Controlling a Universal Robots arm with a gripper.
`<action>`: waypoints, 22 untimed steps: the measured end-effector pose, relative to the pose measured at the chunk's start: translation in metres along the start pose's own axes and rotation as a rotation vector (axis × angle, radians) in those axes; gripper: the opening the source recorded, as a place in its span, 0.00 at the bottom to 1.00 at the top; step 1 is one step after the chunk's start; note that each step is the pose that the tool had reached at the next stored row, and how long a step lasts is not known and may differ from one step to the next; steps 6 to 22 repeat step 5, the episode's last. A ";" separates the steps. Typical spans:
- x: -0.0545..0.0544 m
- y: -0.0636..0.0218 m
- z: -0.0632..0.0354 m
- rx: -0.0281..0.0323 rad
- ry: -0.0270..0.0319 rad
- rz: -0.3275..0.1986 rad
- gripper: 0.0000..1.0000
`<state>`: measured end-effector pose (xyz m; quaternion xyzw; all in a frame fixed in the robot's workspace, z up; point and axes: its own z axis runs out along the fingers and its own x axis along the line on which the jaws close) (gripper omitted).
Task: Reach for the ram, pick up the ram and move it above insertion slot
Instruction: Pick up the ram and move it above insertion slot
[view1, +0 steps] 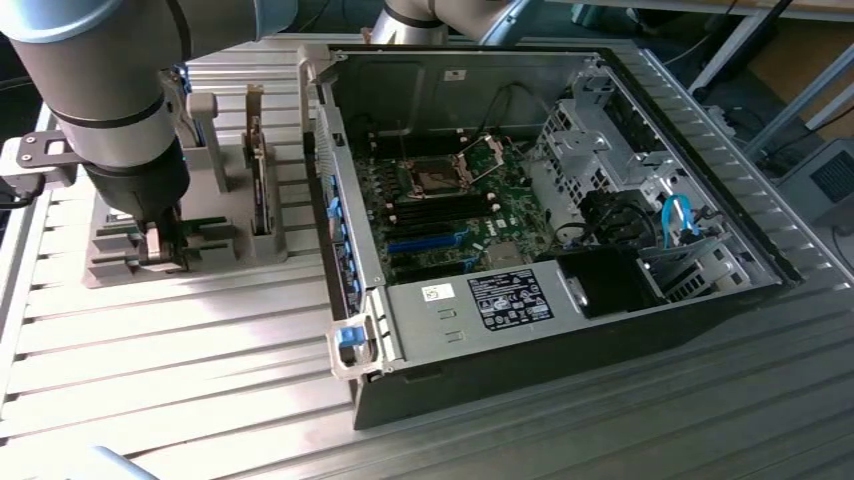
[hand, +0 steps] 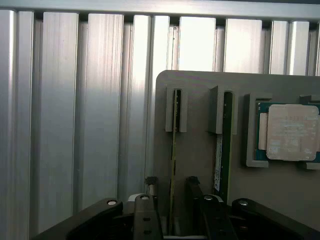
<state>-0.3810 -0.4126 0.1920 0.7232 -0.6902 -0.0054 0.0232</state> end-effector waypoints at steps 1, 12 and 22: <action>0.000 0.0000 0.0000 0.0000 0.0000 0.000 0.36; 0.000 0.0000 0.0000 0.0000 0.0000 0.000 0.36; 0.000 0.0000 0.0000 0.0000 0.0000 0.000 0.36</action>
